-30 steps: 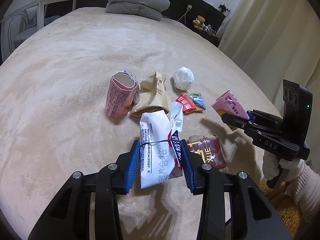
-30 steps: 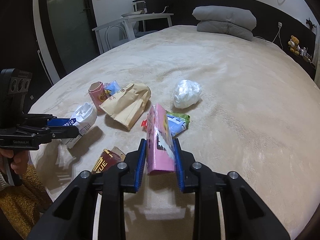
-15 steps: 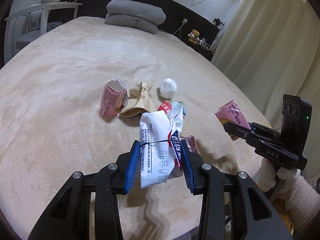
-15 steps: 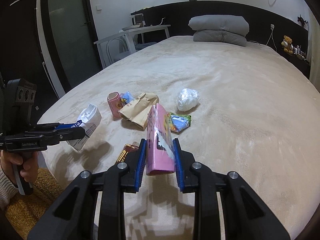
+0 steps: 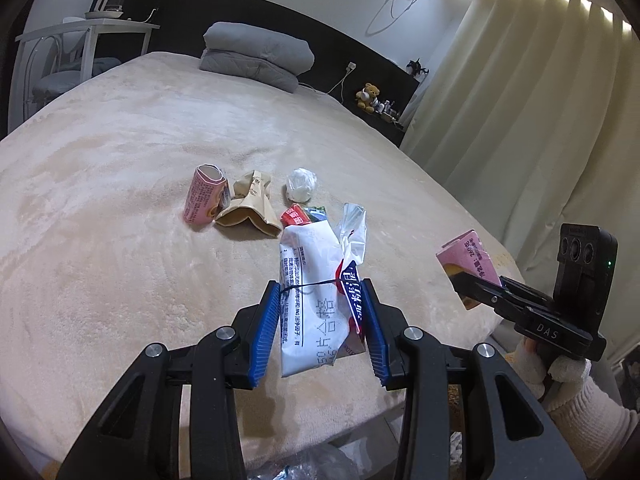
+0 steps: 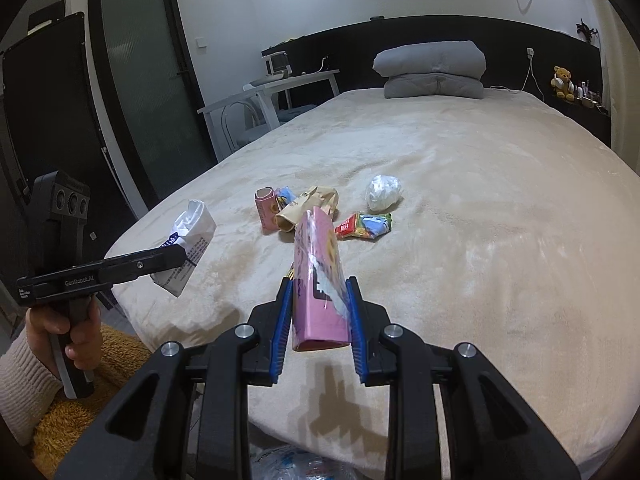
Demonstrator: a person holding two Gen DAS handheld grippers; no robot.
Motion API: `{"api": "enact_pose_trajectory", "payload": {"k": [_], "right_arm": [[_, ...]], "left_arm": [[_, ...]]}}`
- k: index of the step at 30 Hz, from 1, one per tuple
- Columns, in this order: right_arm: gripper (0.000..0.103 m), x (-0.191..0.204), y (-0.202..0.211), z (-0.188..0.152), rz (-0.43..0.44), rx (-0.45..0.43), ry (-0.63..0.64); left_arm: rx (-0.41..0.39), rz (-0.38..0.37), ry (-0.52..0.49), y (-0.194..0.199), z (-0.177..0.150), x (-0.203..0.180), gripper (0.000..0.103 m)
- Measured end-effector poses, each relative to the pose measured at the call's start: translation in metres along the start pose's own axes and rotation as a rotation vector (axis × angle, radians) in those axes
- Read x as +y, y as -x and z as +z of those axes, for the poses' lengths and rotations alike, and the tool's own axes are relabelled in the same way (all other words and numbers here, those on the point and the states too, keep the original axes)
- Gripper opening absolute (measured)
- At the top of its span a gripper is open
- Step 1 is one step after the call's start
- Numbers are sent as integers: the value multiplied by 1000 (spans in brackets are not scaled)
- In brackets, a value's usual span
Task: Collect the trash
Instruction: 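Lower both tools into the trash bag and open them to release items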
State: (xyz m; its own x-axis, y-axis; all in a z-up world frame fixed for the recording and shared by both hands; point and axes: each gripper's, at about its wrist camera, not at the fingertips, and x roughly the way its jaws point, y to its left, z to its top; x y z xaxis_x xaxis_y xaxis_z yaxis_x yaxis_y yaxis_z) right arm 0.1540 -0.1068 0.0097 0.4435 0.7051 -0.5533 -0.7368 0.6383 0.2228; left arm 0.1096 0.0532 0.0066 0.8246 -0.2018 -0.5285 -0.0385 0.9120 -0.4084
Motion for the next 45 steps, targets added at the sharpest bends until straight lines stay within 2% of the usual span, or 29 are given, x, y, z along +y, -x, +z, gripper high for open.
{"api": "enact_pose_trajectory", "payload": {"k": [14, 25, 30, 39, 45], "right_arm": [[28, 23, 47, -45, 50, -10, -41], [28, 35, 52, -76, 116, 71, -69], [28, 37, 45, -91, 145, 153, -88], [28, 27, 17, -117, 161, 337, -137], [27, 20, -11, -142, 129, 516, -156]], "left_arm": [[-5, -46, 29, 27, -50, -22, 39], [96, -68, 43, 22, -90, -37, 39], [168, -66, 61, 11, -106, -40, 39], [345, -41, 44, -18, -132, -44, 39], [502, -10, 66, -47, -156, -38, 39]]}}
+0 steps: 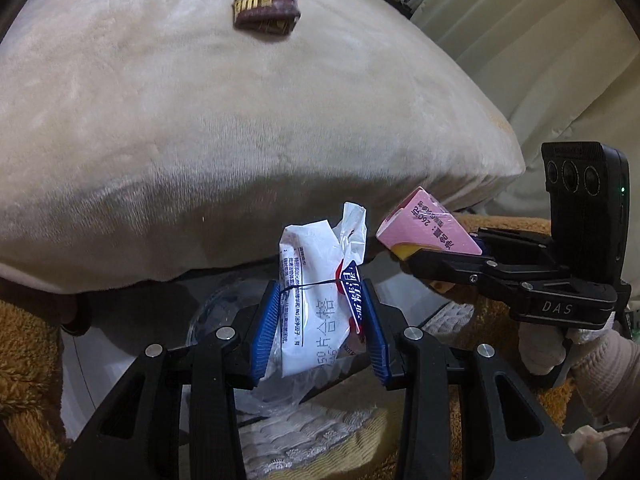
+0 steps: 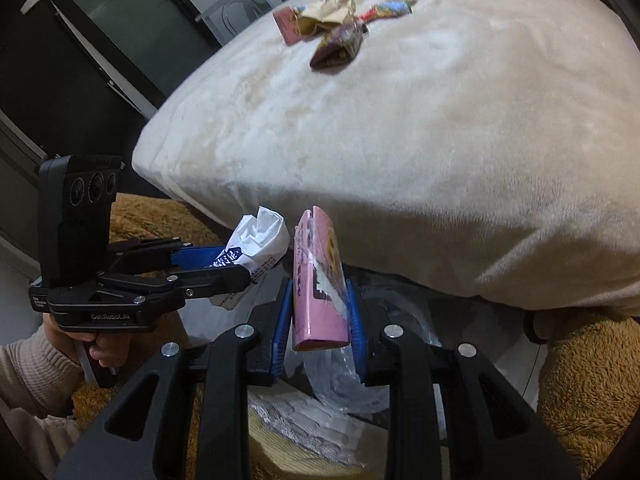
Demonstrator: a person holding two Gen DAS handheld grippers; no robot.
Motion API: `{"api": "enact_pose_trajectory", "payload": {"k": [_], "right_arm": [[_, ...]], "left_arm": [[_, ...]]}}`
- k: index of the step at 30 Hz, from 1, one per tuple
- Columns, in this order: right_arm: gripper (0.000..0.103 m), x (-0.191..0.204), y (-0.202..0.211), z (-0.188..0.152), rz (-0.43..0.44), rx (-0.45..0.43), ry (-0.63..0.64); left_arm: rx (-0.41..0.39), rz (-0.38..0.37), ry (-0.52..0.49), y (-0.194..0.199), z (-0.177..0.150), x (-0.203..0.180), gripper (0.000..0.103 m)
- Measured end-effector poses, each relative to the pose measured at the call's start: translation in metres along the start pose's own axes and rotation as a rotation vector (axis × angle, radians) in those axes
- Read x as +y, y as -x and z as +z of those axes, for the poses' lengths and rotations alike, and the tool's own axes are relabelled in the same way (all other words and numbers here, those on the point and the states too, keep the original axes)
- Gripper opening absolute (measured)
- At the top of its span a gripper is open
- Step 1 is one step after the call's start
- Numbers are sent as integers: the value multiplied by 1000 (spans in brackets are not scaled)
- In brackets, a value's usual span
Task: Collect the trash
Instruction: 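Lower both tools into the trash bag and open them to release items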
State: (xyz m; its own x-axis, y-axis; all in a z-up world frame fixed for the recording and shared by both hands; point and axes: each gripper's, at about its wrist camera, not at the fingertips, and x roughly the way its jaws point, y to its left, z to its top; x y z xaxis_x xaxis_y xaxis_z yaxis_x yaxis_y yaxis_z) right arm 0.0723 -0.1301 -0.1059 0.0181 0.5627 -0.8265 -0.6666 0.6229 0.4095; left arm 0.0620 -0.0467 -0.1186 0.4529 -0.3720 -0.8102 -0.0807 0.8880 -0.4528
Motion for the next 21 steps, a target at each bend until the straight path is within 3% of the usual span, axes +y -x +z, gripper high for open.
{"api": "enact_pose_trajectory", "payload": {"k": [5, 14, 21], "right_arm": [[27, -13, -30, -4, -12, 143, -52], [28, -26, -74, -11, -53, 351, -126], [29, -31, -88, -11, -59, 406, -157]], "left_arm": [[159, 33, 57, -35, -8, 14, 39], [342, 36, 116, -72, -21, 27, 39], [434, 51, 153, -89, -23, 33, 39]]}}
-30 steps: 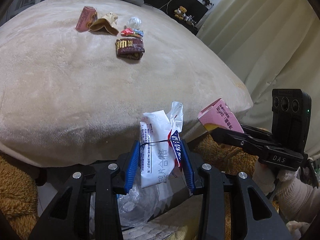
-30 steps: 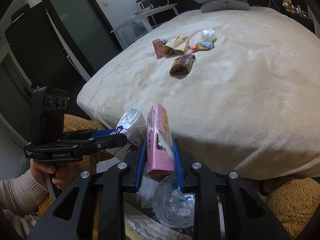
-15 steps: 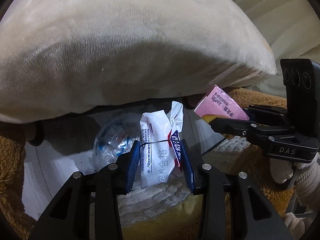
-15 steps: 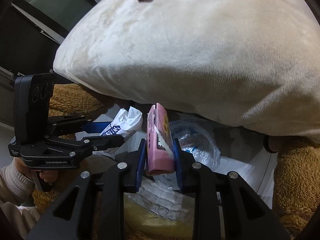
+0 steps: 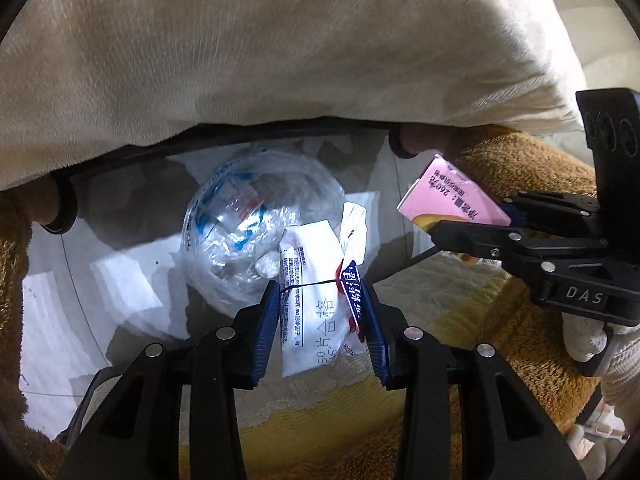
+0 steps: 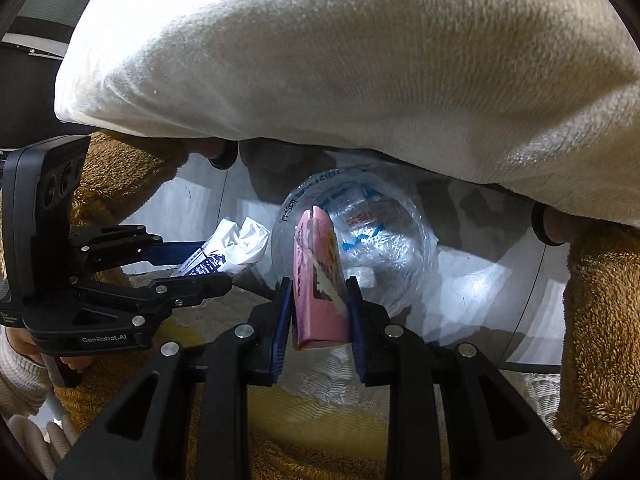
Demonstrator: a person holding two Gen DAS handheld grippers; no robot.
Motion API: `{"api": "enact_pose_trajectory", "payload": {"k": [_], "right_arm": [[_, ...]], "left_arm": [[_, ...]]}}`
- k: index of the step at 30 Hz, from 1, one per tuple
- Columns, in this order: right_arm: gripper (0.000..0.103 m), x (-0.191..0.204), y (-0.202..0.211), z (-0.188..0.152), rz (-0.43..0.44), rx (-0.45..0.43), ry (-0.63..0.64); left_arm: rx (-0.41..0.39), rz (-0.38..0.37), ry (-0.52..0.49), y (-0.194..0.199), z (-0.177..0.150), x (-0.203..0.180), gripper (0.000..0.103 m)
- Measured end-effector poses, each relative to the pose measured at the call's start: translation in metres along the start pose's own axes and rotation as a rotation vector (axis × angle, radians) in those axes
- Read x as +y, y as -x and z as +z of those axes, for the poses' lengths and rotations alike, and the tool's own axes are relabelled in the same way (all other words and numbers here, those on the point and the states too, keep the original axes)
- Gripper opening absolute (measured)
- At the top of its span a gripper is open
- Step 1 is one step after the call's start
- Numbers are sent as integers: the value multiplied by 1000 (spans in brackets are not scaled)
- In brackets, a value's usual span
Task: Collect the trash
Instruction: 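Lower both tools into the trash bag and open them to release items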
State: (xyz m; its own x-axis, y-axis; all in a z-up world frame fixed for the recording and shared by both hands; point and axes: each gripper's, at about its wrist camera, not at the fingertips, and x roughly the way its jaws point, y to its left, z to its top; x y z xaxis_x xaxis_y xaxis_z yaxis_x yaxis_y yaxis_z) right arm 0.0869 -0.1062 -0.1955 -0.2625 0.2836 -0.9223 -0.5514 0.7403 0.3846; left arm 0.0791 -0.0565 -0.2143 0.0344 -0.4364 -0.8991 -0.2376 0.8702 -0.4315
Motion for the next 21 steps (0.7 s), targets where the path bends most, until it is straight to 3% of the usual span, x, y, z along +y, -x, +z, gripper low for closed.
{"api": "enact_pose_trajectory", "payload": {"k": [1, 3, 4, 14, 21], "right_arm": [[38, -2, 0, 0, -3, -1, -9], [54, -7, 0, 2, 1, -4, -43], [54, -10, 1, 2, 7, -11, -56], [54, -10, 12, 4, 6, -61, -44], [54, -3, 30, -1, 10, -155, 6]], "left_arm": [[18, 4, 4, -3, 0, 0, 42], [37, 25, 13, -7, 0, 1, 63], [29, 29, 18, -6, -1, 3, 71], [-27, 16, 12, 9, -1, 2, 71], [-127, -11, -7, 27, -3, 3, 71]]}}
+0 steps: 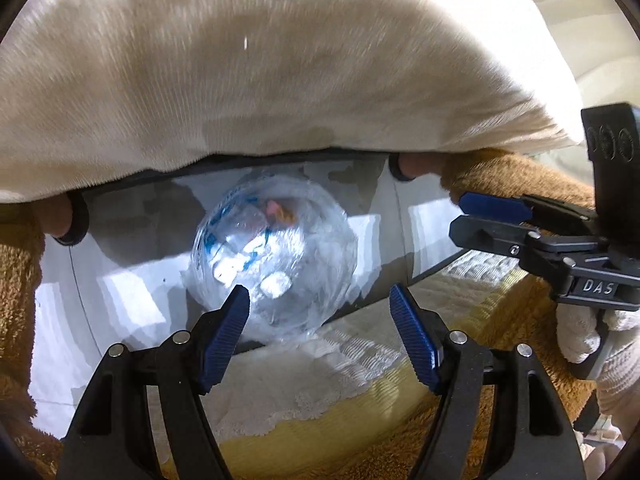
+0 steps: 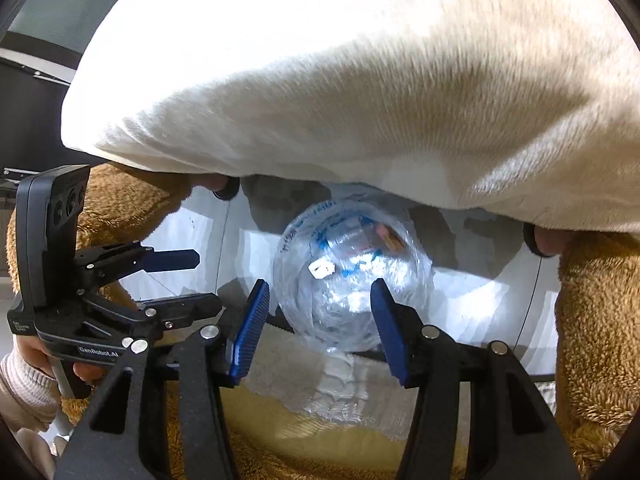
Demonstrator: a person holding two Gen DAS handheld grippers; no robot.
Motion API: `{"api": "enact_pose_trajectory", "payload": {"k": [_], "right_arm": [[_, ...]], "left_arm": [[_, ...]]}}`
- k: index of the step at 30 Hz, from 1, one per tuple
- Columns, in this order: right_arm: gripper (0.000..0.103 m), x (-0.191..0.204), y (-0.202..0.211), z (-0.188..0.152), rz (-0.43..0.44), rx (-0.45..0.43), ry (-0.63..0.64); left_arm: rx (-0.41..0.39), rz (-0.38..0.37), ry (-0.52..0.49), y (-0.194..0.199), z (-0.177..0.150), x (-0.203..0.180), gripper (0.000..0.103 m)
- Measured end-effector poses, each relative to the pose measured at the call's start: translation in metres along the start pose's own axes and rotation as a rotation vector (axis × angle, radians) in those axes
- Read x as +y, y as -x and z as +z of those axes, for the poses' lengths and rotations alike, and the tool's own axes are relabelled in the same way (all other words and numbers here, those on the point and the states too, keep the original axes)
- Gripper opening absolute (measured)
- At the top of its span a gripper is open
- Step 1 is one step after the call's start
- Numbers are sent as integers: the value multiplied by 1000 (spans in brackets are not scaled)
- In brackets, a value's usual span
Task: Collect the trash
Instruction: 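Raise both tools back over the bed toward the dark red snack bag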
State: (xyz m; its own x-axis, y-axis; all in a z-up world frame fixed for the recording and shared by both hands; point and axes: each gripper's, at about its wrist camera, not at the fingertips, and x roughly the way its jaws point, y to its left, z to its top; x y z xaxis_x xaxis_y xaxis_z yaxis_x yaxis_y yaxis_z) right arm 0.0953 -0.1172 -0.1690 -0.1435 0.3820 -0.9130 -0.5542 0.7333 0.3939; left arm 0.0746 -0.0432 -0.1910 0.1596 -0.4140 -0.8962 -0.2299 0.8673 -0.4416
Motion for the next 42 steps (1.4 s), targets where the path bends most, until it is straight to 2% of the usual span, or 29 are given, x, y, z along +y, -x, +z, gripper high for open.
{"api": "enact_pose_trajectory", "payload": {"k": [10, 17, 23, 32, 34, 36, 39, 42], "right_arm": [[54, 18, 53, -8, 12, -260, 132], [54, 31, 95, -8, 14, -449, 201], [54, 37, 121, 6, -19, -546, 246], [54, 39, 170, 37, -27, -665, 282], [63, 37, 180, 45, -28, -696, 288], [71, 35, 191, 50, -39, -732, 290], [83, 28, 203, 57, -31, -765, 283], [83, 19, 208, 62, -23, -790, 265]], "left_arm": [[-179, -51, -43, 43, -3, -7, 71], [-357, -86, -99, 86, -1, -18, 71], [-461, -89, -96, 117, 13, -20, 71], [-501, -49, -126, 143, 61, -35, 71], [-507, -32, -133, 148, 75, -40, 73], [-511, -13, -137, 150, 90, -43, 83], [-502, 4, -127, 149, 115, -45, 85], [-491, 4, -108, 143, 141, -45, 85]]}}
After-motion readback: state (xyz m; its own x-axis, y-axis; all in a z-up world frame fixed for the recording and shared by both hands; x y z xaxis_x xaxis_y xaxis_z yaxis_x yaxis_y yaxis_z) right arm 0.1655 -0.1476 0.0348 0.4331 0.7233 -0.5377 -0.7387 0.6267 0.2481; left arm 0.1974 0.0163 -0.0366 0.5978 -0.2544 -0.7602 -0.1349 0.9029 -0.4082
